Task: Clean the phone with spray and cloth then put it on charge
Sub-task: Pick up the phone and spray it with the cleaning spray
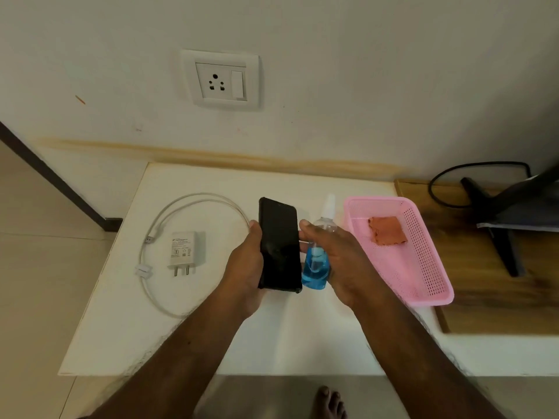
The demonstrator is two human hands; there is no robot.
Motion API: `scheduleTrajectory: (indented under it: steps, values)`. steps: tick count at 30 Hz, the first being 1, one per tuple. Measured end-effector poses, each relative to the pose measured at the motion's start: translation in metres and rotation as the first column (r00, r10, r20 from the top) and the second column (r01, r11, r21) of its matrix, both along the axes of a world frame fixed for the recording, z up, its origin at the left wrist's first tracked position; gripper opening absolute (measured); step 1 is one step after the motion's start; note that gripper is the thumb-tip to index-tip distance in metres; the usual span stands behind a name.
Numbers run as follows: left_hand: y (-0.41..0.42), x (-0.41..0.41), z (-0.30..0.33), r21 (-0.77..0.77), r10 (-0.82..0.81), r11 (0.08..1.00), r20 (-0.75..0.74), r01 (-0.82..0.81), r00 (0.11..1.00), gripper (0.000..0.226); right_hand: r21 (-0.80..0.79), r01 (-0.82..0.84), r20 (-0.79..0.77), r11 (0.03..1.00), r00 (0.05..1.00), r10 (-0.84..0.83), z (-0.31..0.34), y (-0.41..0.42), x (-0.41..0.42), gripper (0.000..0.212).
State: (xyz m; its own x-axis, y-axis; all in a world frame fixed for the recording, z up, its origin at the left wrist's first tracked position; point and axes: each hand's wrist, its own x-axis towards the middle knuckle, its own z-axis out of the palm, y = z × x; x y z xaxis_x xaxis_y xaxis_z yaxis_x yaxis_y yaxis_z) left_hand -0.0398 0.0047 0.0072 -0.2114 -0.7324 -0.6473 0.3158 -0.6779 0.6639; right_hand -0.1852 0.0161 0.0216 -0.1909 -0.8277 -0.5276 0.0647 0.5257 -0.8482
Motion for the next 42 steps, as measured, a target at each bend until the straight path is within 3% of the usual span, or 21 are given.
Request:
scheduleTrajectory:
  steps: [4, 6, 10, 14, 18, 23, 29, 36, 42]
  values:
    - [-0.004, 0.009, 0.002, 0.029, -0.055, 0.998, -0.229, 0.063, 0.972, 0.068, -0.104, -0.064, -0.070, 0.993, 0.996, 0.057, 0.004, 0.003, 0.006, 0.057]
    - [-0.007, 0.016, 0.002, 0.001, -0.078, 0.997, -0.303, 0.083, 0.950, 0.069, -0.145, -0.091, -0.098, 0.985, 0.992, 0.078, 0.006, 0.004, 0.007, 0.063]
    - [-0.011, 0.027, 0.004, -0.088, -0.118, 0.992, -0.351, 0.092, 0.929, 0.067, -0.196, -0.167, -0.119, 0.966, 0.982, 0.146, 0.013, 0.006, 0.010, 0.092]
    - [-0.012, 0.032, 0.007, -0.150, -0.131, 0.986, -0.381, 0.079, 0.915, 0.063, -0.251, -0.228, -0.111, 0.941, 0.972, 0.206, 0.021, 0.004, 0.009, 0.086]
    - [-0.018, 0.039, 0.011, -0.201, -0.128, 0.978, -0.361, 0.057, 0.924, 0.062, -0.335, -0.213, -0.116, 0.918, 0.976, 0.184, 0.027, 0.004, 0.007, 0.079]
    - [-0.020, 0.049, 0.013, -0.267, -0.143, 0.962, -0.293, 0.062, 0.945, 0.062, -0.474, -0.086, -0.170, 0.876, 0.985, 0.004, 0.026, 0.004, 0.008, 0.053]
    - [-0.022, 0.051, 0.013, -0.307, -0.124, 0.951, -0.230, 0.049, 0.965, 0.056, -0.522, -0.167, -0.208, 0.836, 0.976, 0.065, 0.021, 0.007, 0.008, 0.082]
    - [-0.022, 0.050, 0.014, -0.302, -0.112, 0.952, -0.218, 0.042, 0.970, 0.056, -0.552, -0.168, -0.268, 0.817, 0.963, 0.018, 0.020, 0.004, 0.003, 0.061]
    - [-0.021, 0.048, 0.015, -0.282, -0.110, 0.958, -0.219, 0.046, 0.970, 0.056, -0.508, -0.202, -0.353, 0.838, 0.936, 0.012, 0.017, 0.003, -0.001, 0.076]
